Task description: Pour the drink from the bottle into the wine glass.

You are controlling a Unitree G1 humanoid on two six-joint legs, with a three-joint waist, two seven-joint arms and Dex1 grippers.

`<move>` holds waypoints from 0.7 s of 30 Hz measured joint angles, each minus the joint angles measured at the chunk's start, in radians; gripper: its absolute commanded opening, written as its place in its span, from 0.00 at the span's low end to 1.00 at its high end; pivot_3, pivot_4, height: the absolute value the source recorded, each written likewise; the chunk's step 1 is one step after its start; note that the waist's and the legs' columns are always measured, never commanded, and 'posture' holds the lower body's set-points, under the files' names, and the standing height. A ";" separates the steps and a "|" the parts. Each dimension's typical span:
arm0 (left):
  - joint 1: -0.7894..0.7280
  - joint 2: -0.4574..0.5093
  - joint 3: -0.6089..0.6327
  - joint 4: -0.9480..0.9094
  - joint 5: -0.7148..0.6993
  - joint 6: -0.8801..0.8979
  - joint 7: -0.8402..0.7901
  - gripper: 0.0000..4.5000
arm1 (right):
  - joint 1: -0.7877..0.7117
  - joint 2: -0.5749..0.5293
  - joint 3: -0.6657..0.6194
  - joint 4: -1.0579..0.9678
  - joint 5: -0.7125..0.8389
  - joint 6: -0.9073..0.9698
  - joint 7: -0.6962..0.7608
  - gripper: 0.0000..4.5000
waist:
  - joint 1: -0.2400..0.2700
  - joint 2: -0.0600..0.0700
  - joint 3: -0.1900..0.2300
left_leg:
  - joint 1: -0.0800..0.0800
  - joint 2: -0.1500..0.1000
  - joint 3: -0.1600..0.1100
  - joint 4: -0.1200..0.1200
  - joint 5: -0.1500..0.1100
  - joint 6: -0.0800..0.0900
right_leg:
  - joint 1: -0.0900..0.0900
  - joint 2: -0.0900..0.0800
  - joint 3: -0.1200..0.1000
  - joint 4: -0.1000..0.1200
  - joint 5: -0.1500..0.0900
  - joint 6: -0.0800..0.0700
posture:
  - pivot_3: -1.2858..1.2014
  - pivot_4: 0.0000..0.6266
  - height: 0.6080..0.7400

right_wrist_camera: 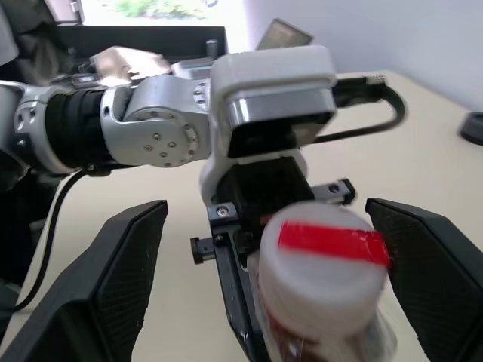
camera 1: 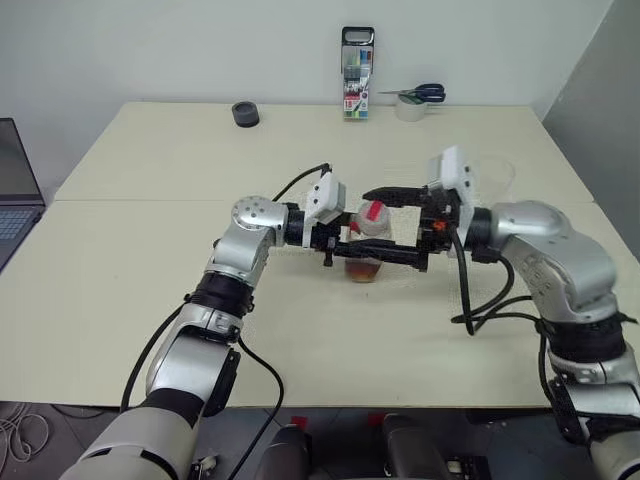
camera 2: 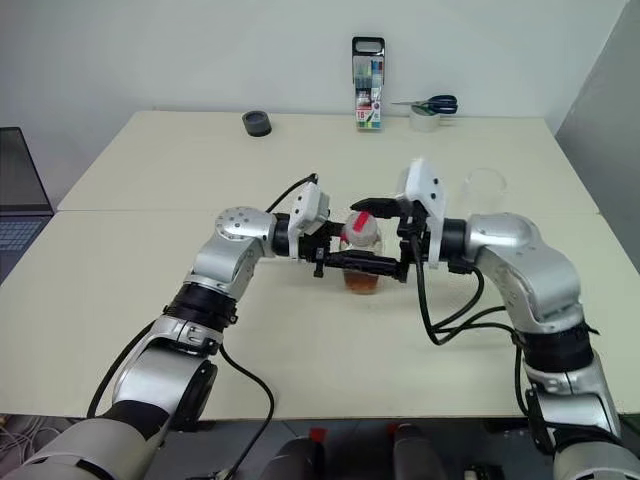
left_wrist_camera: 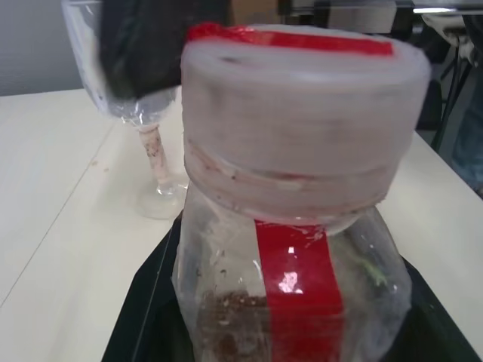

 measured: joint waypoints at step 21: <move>0.012 -0.002 0.006 -0.022 -0.027 0.082 -0.003 0.39 | 0.029 0.085 0.038 0.010 -0.118 -0.075 -0.237 1.00 | -0.007 0.000 0.000 | 0.000 0.000 0.001 0.000 0.000 0.000 | 0.000 0.001 0.000 0.001 0.000 0.000 | 0.52 0.24 1.00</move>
